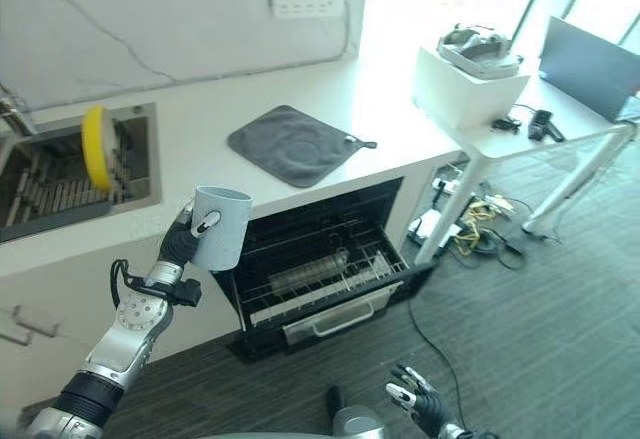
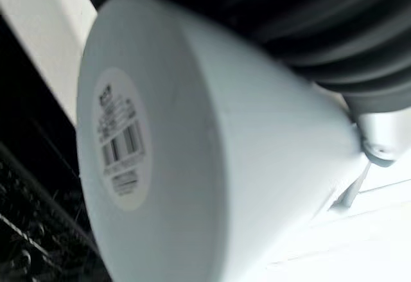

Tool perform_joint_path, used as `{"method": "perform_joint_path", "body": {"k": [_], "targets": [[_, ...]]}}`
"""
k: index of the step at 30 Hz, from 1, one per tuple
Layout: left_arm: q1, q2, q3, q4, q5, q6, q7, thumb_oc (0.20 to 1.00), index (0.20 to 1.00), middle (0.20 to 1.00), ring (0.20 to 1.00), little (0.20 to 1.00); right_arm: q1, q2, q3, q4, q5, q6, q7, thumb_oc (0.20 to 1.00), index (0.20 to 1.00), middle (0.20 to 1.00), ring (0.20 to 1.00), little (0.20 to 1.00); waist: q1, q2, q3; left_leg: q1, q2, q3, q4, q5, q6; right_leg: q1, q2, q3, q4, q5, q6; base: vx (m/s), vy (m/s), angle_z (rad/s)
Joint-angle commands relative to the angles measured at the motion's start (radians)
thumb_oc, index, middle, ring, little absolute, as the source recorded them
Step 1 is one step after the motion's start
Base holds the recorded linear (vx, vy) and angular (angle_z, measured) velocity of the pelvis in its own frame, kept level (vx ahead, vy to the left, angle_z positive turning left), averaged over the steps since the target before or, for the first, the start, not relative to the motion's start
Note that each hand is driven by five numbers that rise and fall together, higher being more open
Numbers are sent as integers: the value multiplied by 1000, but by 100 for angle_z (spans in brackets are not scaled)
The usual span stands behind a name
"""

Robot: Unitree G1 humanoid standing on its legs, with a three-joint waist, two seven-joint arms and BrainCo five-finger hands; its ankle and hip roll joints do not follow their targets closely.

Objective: Place the dishes in the dishwasher.

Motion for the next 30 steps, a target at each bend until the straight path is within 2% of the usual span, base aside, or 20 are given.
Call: {"method": "perform_joint_path", "body": {"k": [1,6,9,12,14,16,19,22,23,24,30], "targets": [[-57,-8,-3,10,-100,-109,29,200,200,200,200,200,-64,-41,-17,-93,143,10,131,1000,1000,1000,1000,1000,-3,-12,-5,-14,30,-101,129,-138,19,39,-133,33,87,-94,138,-39,-15,-29],[-51,-77,-12,38,-206,-116,13,200,200,200,200,200,-77,-67,-47,-275,261,14,165,1000,1000,1000,1000,1000,-18,-18,-13,-13,23,-81,147,-152,26,15,-135,46,89,-77,143,-36,8,-23],[-38,-100,-23,20,-212,-124,7,200,200,200,200,200,-84,-72,-78,-376,306,-27,122,1000,1000,1000,1000,1000,-26,-14,-19,-13,19,-73,148,-158,32,3,-134,55,93,-74,142,-33,49,-11],[-18,-113,-27,-16,-232,-129,1,200,200,200,200,200,-96,-62,-102,-444,325,-73,120,1000,1000,1000,1000,1000,-29,-4,-24,-10,15,-69,144,-161,35,1,-134,58,92,-78,140,-28,73,-13],[-8,-115,-29,-40,-235,-128,3,200,200,200,200,200,-108,-59,-107,-481,333,-83,121,1000,1000,1000,1000,1000,-26,1,-25,-8,12,-72,140,-163,36,1,-134,56,92,-80,138,-22,51,-2],[7,-113,-32,-78,-232,-126,8,200,200,200,200,200,-126,-54,-104,-512,325,-126,110,1000,1000,1000,1000,1000,-17,7,-27,-6,9,-80,136,-164,37,8,-136,47,91,-85,136,-13,34,1],[17,-105,-39,-119,-173,-148,33,200,200,200,200,200,-165,-50,-89,-543,334,-136,67,1000,1000,1000,1000,1000,4,13,-32,-9,4,-98,126,-160,36,14,-136,37,87,-89,131,-12,17,5],[17,-98,-45,-160,-102,-173,70,200,200,200,200,200,-214,-54,-64,-549,260,-185,-25,1000,1000,1000,1000,1000,29,19,-33,-9,1,-120,117,-157,34,27,-139,17,86,-97,125,2,18,20],[16,-87,-51,-198,-13,-206,126,200,200,200,200,200,-258,-56,-35,-550,224,-209,-118,1000,1000,1000,1000,1000,53,23,-34,-10,1,-145,103,-150,29,46,-139,-6,80,-106,120,16,31,42],[16,-78,-50,-220,37,-223,158,200,200,200,200,200,-283,-57,-15,-549,192,-225,-153,1000,1000,1000,1000,1000,68,26,-36,-9,1,-157,95,-147,26,56,-139,-19,75,-110,117,17,26,39],[24,-62,-39,-285,170,-245,257,200,200,200,200,200,-351,-58,40,-565,140,-219,-219,1000,1000,1000,1000,1000,110,27,-36,-8,4,-189,79,-136,16,85,-140,-61,66,-122,107,19,6,29]]}}
